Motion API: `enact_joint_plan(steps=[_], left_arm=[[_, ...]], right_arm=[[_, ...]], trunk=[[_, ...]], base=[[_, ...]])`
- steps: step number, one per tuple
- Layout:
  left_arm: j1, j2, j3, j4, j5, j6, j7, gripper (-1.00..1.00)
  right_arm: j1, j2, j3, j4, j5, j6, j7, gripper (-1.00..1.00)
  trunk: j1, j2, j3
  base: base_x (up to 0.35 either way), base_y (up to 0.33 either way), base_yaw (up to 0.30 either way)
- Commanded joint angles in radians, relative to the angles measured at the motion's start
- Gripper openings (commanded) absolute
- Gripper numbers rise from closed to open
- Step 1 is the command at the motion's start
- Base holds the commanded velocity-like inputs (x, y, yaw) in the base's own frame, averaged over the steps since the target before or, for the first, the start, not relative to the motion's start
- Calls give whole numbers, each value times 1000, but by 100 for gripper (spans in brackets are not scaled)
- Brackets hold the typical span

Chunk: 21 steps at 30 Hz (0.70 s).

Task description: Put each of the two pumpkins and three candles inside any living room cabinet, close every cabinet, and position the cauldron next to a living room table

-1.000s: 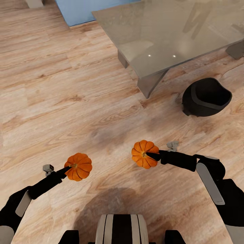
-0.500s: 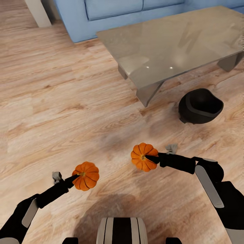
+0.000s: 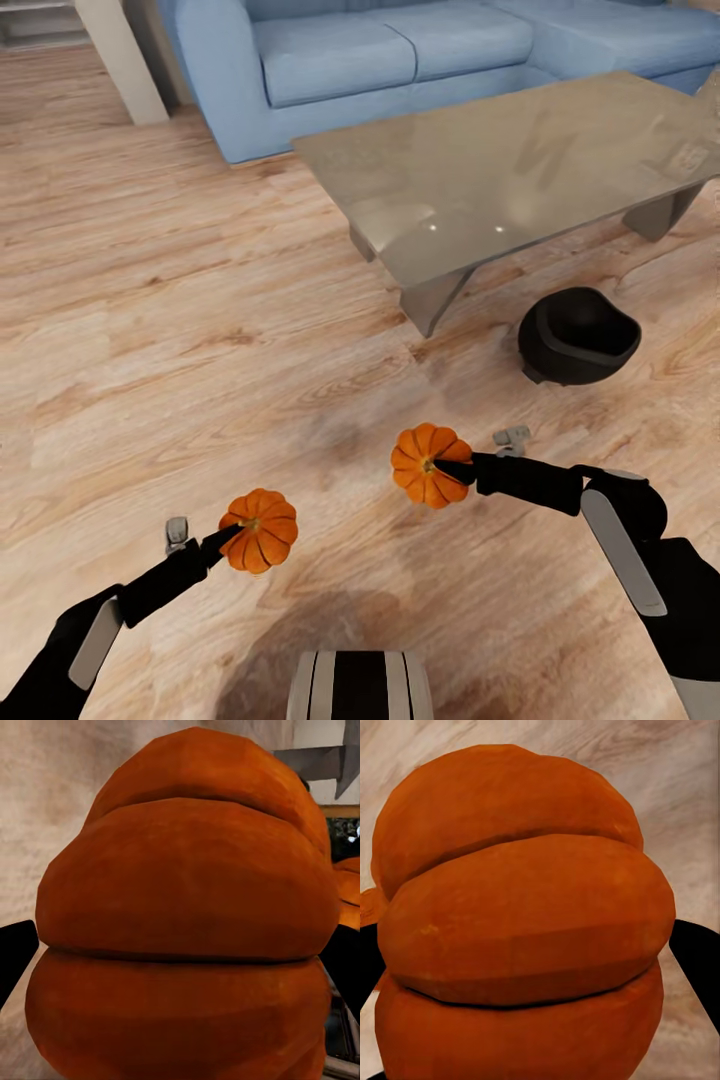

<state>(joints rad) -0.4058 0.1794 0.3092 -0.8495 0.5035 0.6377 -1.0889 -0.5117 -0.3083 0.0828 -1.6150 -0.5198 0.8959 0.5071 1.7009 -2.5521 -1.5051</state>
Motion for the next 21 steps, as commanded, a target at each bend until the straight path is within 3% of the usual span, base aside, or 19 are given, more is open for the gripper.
enact_joint_plan(steps=[1,4,6,11,14,16,17,18,21], left_arm=[[8,1,5,-1,5,5,0,-100],[36,1,51,-3,16,2,-16,-100],[41,-1,63,-13,15,4,-18,-100],[52,-13,79,-63,19,20,46,-100],[55,-52,80,-107,12,28,82,-100],[57,-103,76,-133,-8,26,163,-100],[57,-114,75,-137,-12,26,186,-100],[73,-140,73,-149,-20,22,247,-100],[81,-145,73,-152,-20,22,255,-100]], right_arm=[[1,0,0,0,0,3,3,-100],[3,3,7,0,0,-2,2,-100],[4,4,10,-1,0,-2,2,-100],[6,3,8,0,-1,-3,4,-100],[7,-1,6,-1,-2,-3,6,-100],[18,-9,12,0,4,-5,5,-100],[28,-11,12,0,8,-5,5,-100],[78,-17,6,-1,20,-17,9,-100],[88,-18,2,-1,24,-18,13,-100]], trunk=[[-1,0,3],[-2,1,15],[-3,1,23],[-5,2,42],[-6,3,54],[-7,4,62],[-8,4,65],[-8,4,69],[-10,5,81]], base=[[0,0,0],[0,0,0],[0,0,0],[0,0,0],[0,0,0],[0,0,0],[0,0,0],[0,0,0],[0,0,0]])
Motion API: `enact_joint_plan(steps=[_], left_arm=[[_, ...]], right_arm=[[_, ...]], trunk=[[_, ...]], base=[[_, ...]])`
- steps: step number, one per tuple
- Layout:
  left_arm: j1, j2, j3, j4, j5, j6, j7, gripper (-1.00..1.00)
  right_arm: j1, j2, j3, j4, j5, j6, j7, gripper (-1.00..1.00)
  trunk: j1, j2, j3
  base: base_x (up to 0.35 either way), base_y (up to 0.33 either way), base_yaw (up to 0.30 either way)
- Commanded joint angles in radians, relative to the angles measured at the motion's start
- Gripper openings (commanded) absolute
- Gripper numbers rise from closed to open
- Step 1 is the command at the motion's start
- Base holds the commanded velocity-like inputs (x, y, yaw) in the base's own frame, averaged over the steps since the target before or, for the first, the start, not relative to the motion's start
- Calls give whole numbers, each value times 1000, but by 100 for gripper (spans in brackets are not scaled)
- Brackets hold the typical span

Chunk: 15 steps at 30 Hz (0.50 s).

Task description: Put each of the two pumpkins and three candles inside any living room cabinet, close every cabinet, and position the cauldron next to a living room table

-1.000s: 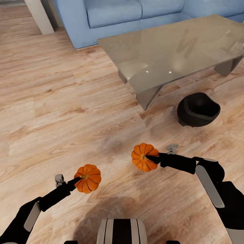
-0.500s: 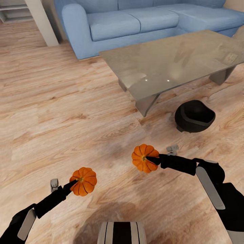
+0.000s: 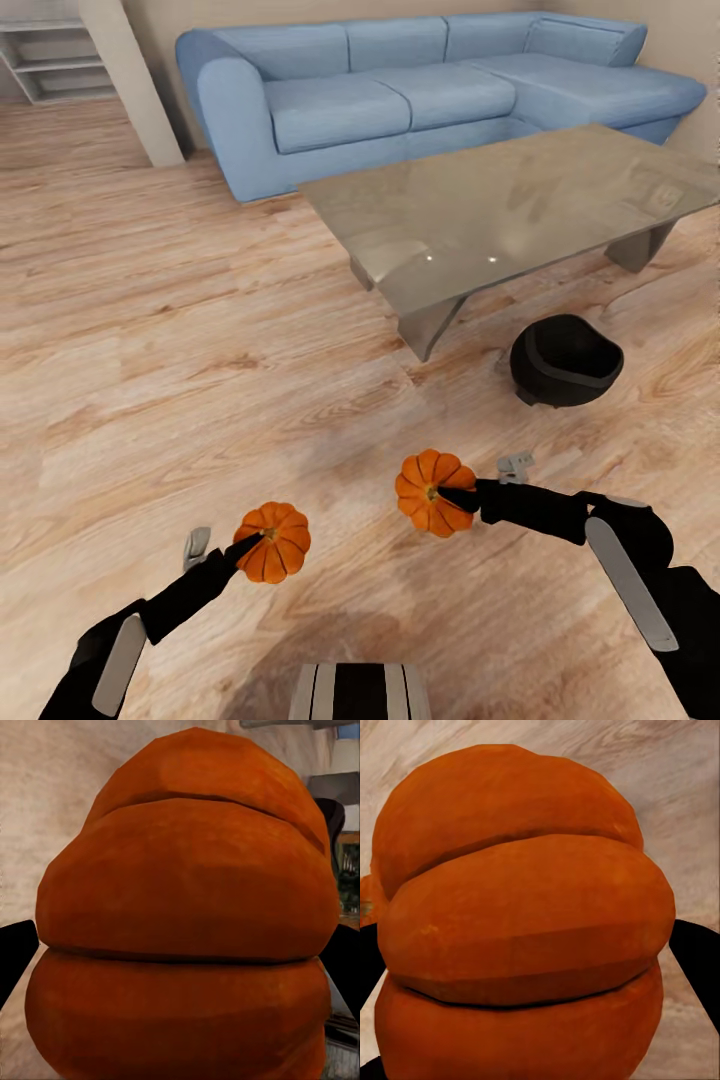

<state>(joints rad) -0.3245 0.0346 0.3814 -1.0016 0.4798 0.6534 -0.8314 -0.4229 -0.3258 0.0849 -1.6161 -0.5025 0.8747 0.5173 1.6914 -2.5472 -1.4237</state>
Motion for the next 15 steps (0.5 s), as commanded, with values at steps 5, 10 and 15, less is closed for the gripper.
enact_joint_plan(steps=[5,10,15], left_arm=[[9,0,11,-2,4,6,0,-100],[11,-1,11,-1,4,6,0,-100],[11,-1,12,-1,4,7,-1,-100]], right_arm=[[2,-24,-5,0,9,15,6,-100],[7,-24,-6,1,12,9,3,-100],[11,-16,-2,1,18,-9,-15,-100]], trunk=[[-2,1,19],[-5,2,38],[-7,3,57]], base=[[0,0,0],[0,0,0],[0,0,0]])
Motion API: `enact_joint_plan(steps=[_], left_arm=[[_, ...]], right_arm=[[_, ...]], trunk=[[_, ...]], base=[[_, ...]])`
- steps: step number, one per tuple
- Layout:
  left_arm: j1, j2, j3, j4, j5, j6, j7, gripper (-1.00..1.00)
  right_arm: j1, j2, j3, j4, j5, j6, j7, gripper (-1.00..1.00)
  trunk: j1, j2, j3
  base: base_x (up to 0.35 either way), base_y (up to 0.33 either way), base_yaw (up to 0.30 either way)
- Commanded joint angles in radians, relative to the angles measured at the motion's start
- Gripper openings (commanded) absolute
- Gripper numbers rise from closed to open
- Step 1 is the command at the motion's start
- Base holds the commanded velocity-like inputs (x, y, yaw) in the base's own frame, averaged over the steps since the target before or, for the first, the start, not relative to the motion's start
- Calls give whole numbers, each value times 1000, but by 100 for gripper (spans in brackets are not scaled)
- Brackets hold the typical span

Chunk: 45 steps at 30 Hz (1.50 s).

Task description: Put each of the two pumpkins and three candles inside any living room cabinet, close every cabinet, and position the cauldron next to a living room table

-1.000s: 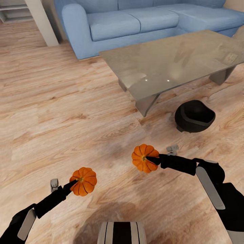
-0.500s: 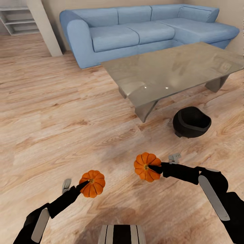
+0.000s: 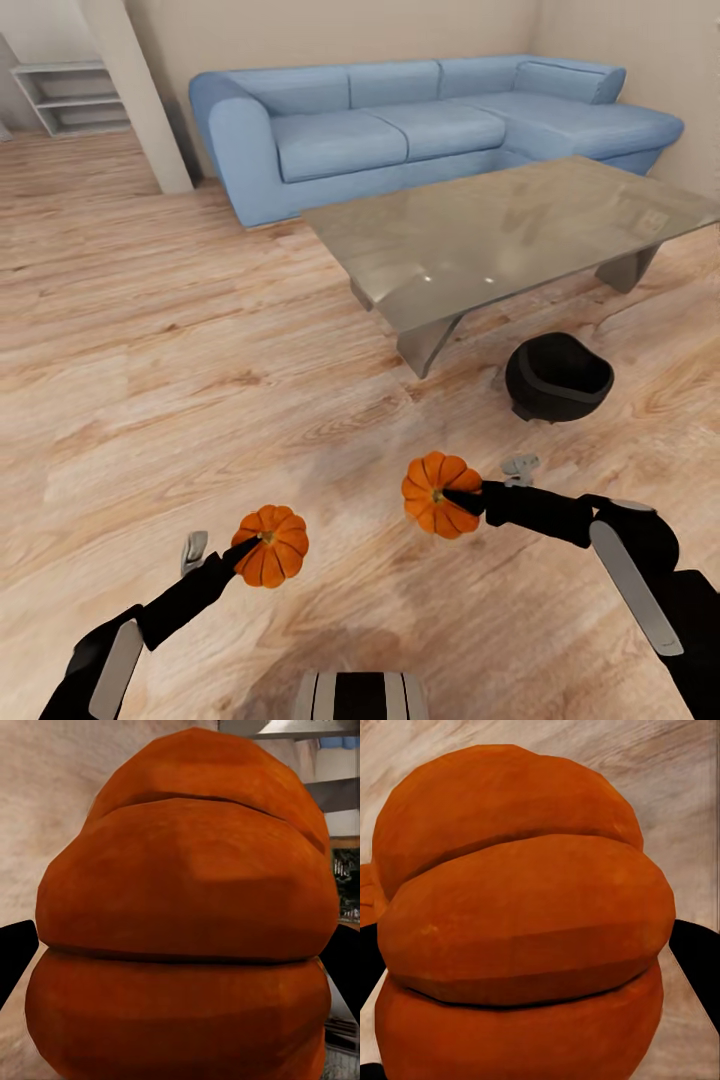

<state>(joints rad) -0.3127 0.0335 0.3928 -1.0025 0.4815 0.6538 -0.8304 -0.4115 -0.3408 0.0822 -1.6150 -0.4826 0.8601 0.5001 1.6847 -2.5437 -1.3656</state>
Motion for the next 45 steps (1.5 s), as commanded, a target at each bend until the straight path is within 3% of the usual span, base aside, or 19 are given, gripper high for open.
enact_joint_plan(steps=[1,22,31,45], left_arm=[[0,0,1,0,3,7,-2,-100],[1,-7,-3,4,0,7,6,-100],[0,-10,-10,10,-6,6,13,-100],[1,-15,-11,12,-9,1,14,-100]], right_arm=[[0,1,3,0,1,1,1,-100],[2,6,8,0,10,-7,-3,-100],[15,2,17,-1,10,-89,0,-100],[22,3,2,0,9,-95,21,-100]], trunk=[[-1,0,3],[-10,5,85],[-14,7,119],[-20,10,173]], base=[[0,0,0],[0,0,0],[0,0,0],[0,0,0]])
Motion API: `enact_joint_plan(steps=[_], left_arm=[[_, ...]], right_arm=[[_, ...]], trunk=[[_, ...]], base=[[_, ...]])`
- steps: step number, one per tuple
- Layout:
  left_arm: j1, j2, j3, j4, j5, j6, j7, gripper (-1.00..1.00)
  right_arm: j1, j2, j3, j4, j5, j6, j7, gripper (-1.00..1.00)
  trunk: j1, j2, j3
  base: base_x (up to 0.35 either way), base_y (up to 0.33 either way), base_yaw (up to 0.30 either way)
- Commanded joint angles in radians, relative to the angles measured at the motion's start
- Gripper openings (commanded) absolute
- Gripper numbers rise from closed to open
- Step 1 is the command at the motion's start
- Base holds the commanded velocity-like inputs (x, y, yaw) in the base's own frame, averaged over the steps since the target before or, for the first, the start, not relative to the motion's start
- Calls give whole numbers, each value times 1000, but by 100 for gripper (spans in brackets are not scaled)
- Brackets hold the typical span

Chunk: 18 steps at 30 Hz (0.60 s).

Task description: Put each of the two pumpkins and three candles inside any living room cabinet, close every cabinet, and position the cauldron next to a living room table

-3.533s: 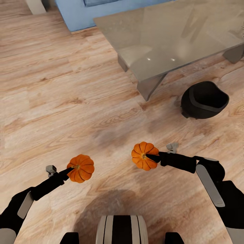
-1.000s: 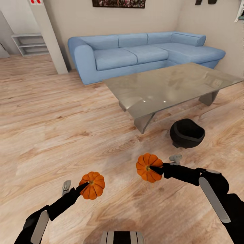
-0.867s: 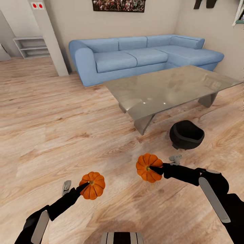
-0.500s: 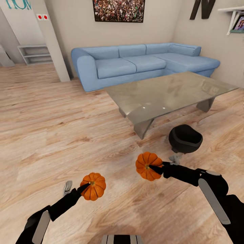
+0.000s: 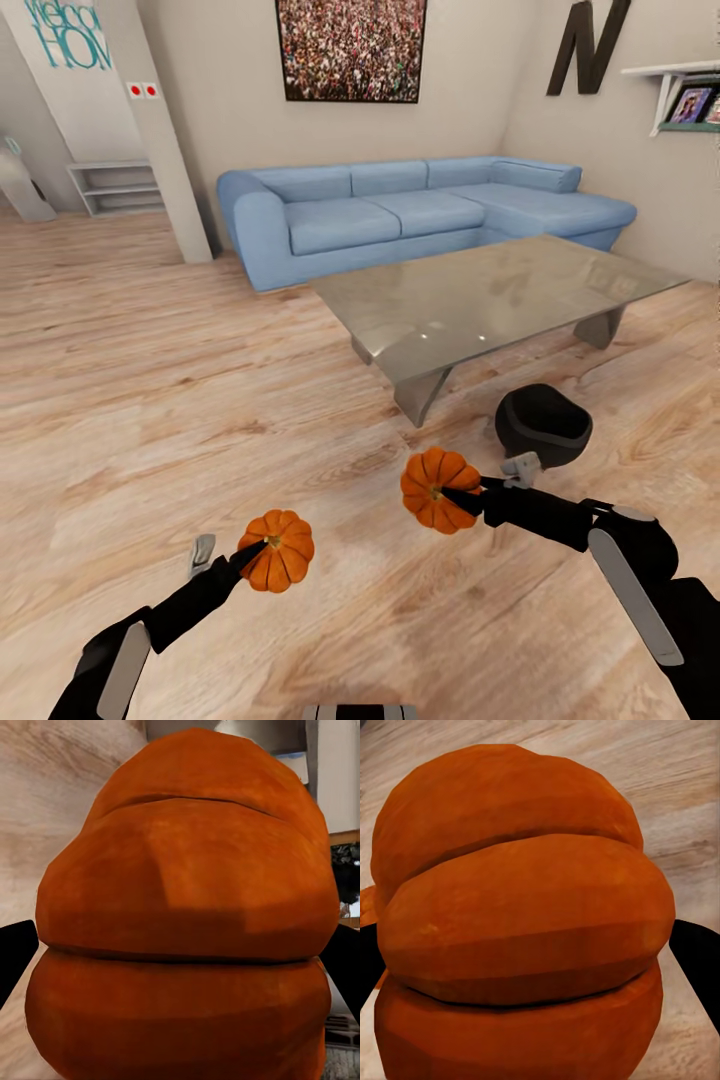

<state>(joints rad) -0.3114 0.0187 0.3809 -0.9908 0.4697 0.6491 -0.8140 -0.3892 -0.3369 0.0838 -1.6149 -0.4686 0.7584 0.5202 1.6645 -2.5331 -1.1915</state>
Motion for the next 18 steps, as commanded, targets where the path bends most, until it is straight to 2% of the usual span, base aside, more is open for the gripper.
enact_joint_plan(steps=[1,12,18], left_arm=[[-1,0,1,1,3,6,-2,-100],[0,0,1,3,3,4,-2,-100],[0,-2,1,3,3,3,-2,-100]], right_arm=[[-1,-1,1,0,-5,7,0,-100],[0,1,2,0,-4,-11,-2,-100],[0,-3,-7,0,-5,-14,53,-100]], trunk=[[-1,0,3],[-6,3,46],[-8,4,69]], base=[[0,0,0],[0,0,0],[0,0,0]])
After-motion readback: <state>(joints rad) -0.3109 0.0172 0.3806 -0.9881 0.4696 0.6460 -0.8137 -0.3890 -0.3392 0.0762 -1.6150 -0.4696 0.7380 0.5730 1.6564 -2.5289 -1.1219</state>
